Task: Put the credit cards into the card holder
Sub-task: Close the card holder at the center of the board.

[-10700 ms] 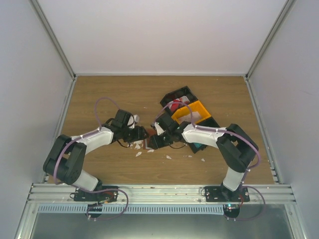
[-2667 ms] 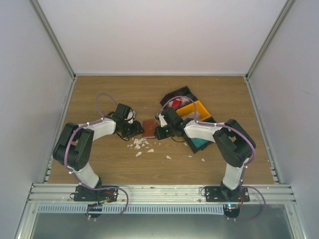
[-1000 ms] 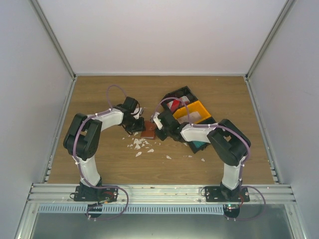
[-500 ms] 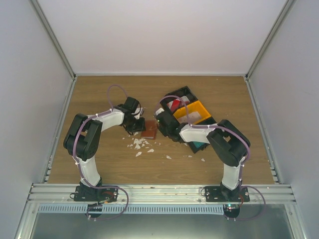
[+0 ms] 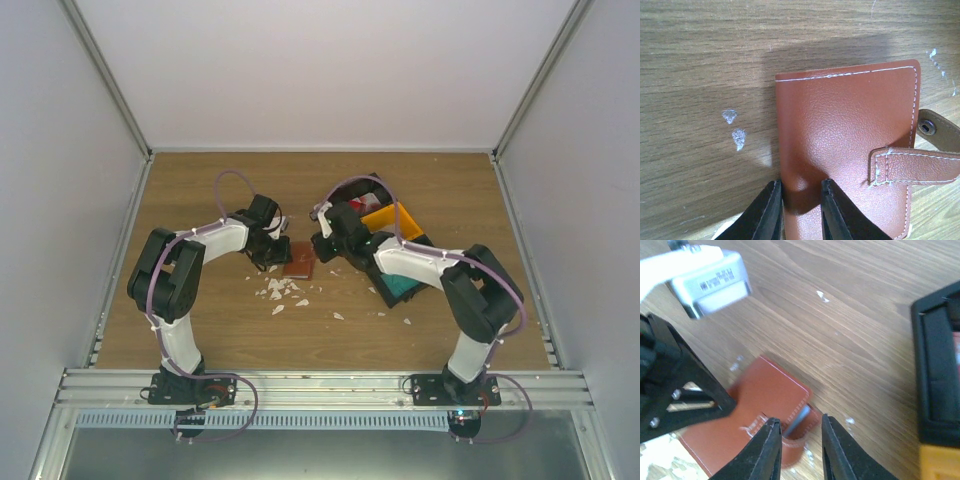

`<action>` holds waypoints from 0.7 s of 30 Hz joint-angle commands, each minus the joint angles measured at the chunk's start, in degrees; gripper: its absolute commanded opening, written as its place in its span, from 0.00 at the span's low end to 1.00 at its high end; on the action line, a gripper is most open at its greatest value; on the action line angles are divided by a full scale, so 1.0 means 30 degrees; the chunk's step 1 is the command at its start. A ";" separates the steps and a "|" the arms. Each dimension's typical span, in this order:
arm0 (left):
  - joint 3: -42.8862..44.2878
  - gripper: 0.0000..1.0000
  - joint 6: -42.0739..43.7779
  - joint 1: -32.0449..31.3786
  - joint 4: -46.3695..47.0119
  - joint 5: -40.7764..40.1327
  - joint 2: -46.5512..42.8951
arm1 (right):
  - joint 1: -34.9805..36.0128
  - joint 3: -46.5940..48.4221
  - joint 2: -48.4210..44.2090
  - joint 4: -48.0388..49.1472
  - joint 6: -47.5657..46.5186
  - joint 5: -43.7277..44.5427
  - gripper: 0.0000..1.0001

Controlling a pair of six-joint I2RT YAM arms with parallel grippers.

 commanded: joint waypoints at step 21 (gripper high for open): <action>-0.1249 0.33 0.0516 -0.0191 -0.0678 -0.0499 0.1356 | -0.0274 0.4927 0.4667 -0.9079 0.1154 -0.0983 0.28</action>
